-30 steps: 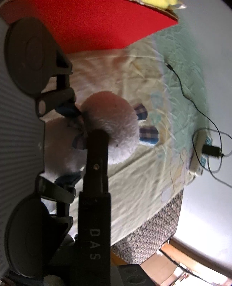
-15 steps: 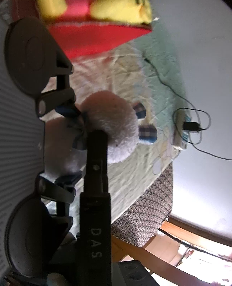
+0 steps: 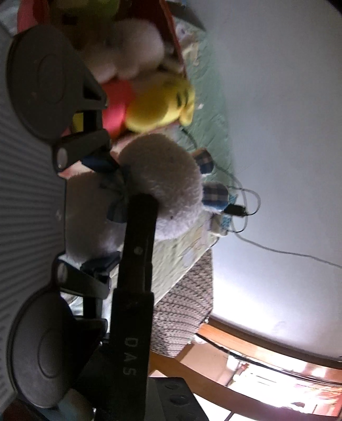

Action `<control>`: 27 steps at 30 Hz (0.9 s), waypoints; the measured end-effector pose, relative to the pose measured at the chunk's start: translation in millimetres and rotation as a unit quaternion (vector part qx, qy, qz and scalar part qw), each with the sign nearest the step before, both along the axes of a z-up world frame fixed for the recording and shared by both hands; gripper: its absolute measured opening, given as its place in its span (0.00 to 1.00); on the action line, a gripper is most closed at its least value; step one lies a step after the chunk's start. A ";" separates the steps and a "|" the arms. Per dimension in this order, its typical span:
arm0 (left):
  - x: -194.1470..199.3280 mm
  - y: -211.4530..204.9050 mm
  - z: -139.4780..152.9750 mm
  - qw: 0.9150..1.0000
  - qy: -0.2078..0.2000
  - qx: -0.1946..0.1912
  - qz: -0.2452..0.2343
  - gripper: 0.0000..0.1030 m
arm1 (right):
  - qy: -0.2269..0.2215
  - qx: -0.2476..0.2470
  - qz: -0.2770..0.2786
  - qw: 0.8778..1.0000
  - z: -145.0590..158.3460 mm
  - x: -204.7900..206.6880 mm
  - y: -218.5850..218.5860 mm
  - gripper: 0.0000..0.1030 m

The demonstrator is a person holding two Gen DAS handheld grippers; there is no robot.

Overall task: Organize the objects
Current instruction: 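Lower the second bunny into the red box beside the first bunny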

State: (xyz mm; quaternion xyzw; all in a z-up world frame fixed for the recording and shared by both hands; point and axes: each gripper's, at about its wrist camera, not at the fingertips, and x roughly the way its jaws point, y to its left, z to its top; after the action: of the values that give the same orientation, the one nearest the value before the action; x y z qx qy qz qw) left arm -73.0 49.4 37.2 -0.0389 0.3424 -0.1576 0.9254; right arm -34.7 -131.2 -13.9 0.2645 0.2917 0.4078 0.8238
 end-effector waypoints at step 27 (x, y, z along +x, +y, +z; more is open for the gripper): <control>-21.0 172.3 -9.5 0.995 0.008 -0.020 0.095 0.62 | -0.055 -0.074 0.072 0.993 7.3 -10.8 175.2 0.41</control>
State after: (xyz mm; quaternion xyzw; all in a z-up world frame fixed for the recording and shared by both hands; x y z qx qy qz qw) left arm -94.0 221.7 27.7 -0.0913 0.3408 -0.0752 0.9327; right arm -45.5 44.0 -6.6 0.1583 0.2935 0.4572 0.8245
